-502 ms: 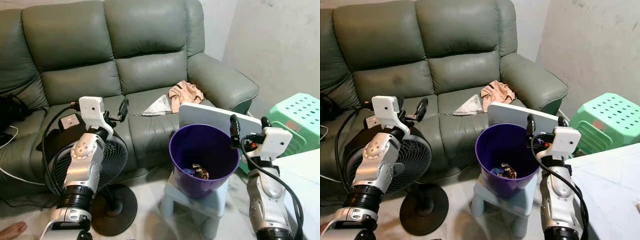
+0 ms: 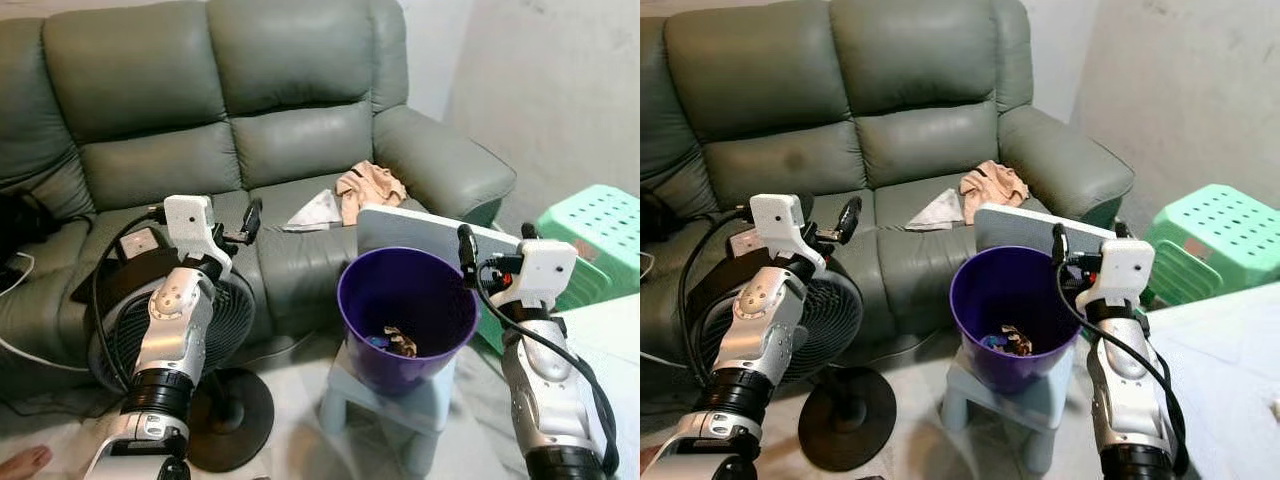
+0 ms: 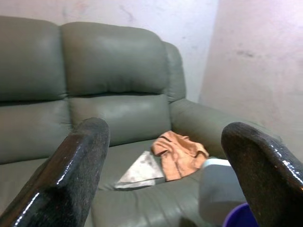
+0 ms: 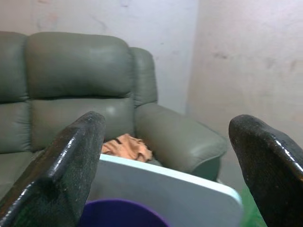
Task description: Picking trash to rubbish bin
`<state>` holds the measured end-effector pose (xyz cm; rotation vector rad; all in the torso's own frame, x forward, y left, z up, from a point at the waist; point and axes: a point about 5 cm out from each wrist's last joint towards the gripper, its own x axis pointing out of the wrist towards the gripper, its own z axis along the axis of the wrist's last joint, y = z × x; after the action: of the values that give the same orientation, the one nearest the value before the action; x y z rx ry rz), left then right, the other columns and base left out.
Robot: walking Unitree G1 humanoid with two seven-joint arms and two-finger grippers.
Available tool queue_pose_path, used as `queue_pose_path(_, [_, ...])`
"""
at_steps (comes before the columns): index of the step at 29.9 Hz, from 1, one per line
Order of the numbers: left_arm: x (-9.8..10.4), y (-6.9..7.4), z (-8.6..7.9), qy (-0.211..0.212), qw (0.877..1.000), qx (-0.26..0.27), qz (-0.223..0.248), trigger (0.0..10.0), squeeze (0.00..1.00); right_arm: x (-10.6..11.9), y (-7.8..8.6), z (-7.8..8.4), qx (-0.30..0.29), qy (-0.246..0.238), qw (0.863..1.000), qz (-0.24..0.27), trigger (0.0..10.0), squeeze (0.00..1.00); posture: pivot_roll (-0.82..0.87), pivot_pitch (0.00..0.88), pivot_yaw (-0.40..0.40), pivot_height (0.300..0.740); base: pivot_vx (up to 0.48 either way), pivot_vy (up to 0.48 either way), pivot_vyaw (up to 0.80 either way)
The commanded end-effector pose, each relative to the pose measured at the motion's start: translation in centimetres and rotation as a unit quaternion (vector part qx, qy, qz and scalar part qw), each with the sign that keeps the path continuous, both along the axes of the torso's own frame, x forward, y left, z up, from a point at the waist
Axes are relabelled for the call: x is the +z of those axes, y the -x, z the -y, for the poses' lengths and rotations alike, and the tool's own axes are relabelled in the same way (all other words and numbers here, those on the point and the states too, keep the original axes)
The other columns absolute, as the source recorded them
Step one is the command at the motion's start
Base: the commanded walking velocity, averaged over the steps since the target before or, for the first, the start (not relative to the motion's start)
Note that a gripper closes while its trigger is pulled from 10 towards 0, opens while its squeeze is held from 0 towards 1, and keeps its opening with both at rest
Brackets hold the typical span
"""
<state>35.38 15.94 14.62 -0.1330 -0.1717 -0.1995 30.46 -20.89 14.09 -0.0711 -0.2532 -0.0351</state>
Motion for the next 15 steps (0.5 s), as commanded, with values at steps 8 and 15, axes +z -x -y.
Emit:
queue_pose_path(8, [0.00, -0.11, -0.59, -0.010, 1.000, 0.015, 0.006, 10.0, 0.00, -0.39, -0.50, -0.53, 0.001, 0.007, 1.000, -0.021, 10.0, 0.00, -0.02, 0.000, 0.029, 0.715, 0.000, 0.000, -0.73])
queue_pose_path(15, [-0.21, -0.19, -0.59, 0.005, 1.000, 0.012, -0.003, 10.0, 0.00, -0.45, -0.46, -0.69, 0.001, 0.009, 1.000, -0.023, 10.0, 0.00, -0.02, 0.000, 0.029, 0.715, 0.000, 0.000, -0.73])
